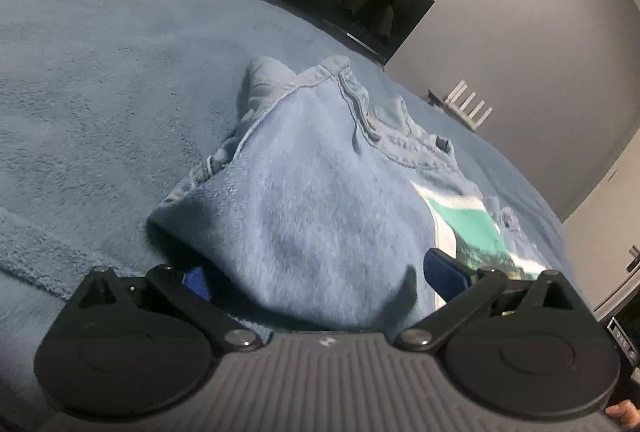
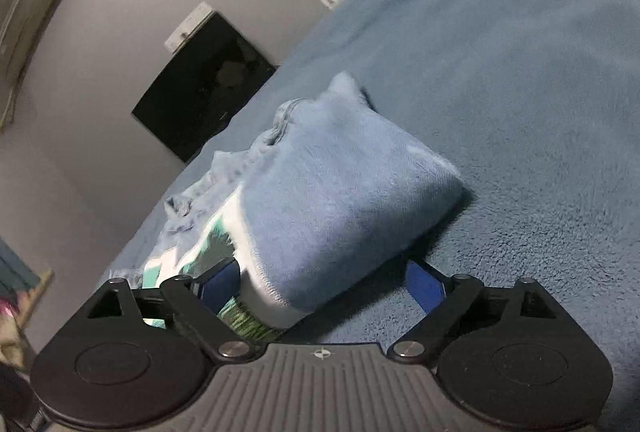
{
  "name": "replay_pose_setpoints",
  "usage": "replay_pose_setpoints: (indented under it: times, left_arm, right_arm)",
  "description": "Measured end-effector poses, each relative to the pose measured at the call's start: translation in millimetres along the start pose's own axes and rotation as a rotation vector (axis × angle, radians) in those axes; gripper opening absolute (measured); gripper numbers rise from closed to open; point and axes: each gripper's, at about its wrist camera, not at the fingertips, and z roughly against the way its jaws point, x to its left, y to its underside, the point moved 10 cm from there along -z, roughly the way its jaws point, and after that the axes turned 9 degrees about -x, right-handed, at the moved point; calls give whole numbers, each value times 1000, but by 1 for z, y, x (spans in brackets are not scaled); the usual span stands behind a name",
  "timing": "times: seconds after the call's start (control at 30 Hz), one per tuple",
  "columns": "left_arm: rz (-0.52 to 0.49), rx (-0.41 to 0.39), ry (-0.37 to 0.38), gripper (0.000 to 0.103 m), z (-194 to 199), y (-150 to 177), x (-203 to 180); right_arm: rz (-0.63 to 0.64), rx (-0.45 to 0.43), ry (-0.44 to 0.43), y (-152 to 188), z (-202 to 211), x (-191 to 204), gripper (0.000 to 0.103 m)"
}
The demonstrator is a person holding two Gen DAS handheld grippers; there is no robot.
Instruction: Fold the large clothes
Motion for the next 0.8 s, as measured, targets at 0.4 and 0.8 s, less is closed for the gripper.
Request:
replay_pose_setpoints:
  times: [0.4,0.8]
  left_arm:
    - [153,-40,20,51,-15,-8,11]
    - [245,-4,52,23,39,-19,-3]
  right_arm:
    - [-152,-105,-33,-22,-41,-11,82]
    - [-68,-152,-16,-37,31,26,34]
